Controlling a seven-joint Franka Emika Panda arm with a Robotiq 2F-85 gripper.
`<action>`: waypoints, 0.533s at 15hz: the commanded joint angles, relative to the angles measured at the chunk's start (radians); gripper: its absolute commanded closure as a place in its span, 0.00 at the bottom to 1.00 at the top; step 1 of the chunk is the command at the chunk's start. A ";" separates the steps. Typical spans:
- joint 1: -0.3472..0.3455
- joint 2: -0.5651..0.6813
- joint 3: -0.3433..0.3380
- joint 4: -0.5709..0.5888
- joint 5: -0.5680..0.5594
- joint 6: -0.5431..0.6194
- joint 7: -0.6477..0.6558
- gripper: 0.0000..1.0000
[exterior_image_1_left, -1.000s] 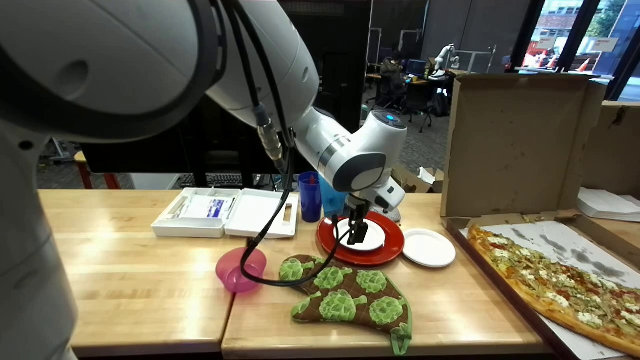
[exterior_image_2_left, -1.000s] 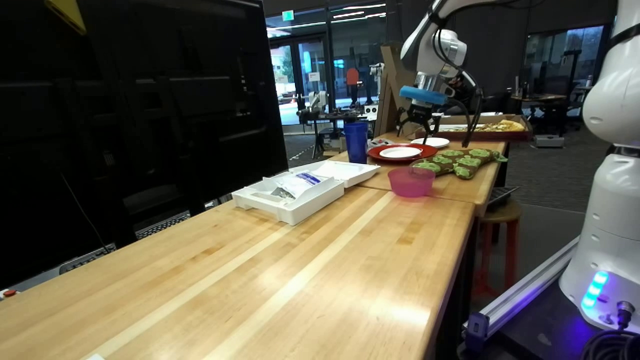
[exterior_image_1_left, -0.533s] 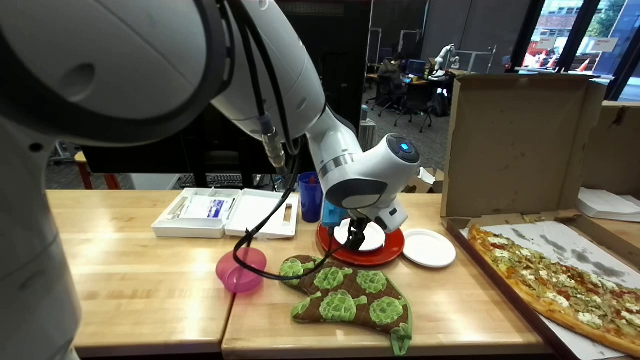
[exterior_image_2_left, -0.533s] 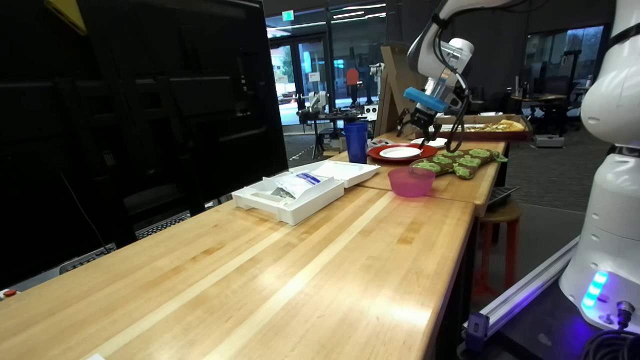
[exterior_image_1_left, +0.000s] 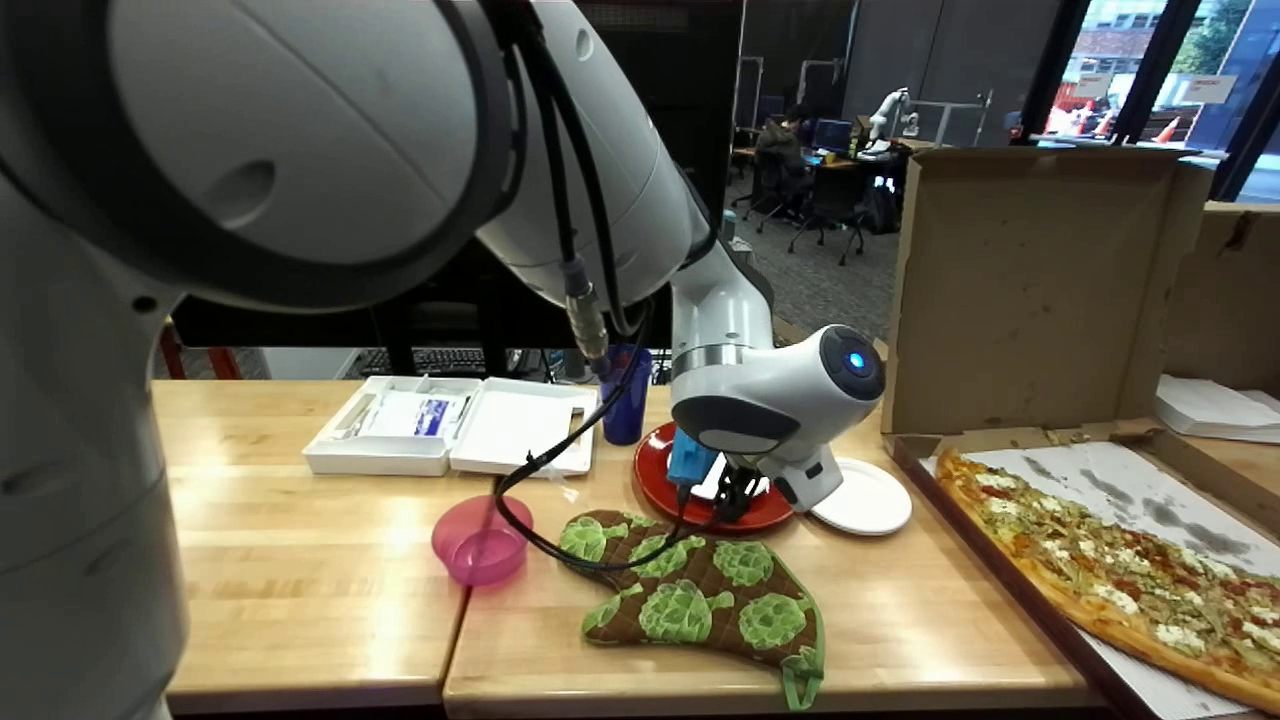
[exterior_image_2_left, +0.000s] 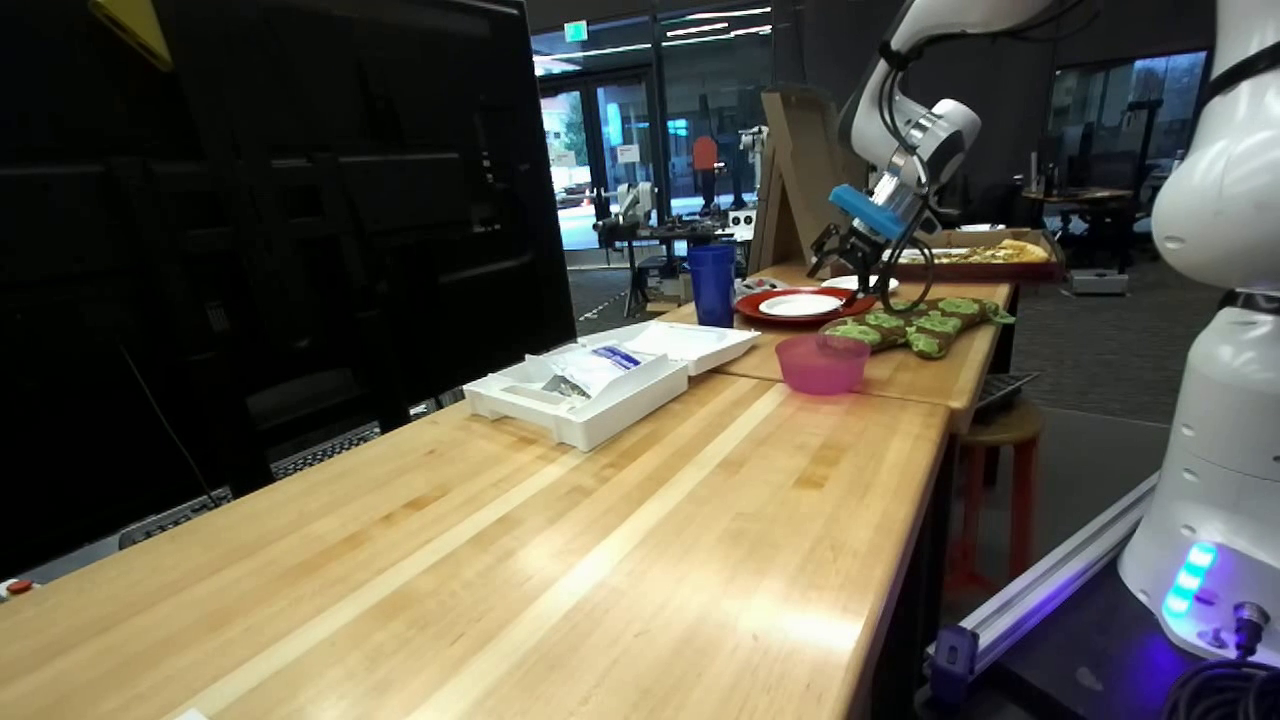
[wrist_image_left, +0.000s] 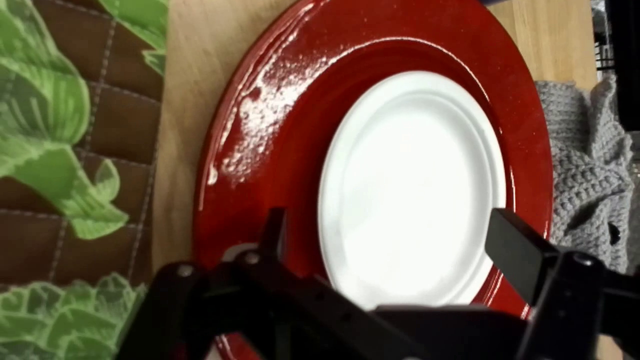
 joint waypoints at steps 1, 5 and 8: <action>-0.023 0.005 -0.003 0.012 0.070 -0.031 -0.059 0.00; -0.029 0.005 -0.005 0.013 0.113 -0.047 -0.099 0.00; -0.029 0.009 -0.007 0.020 0.130 -0.061 -0.115 0.00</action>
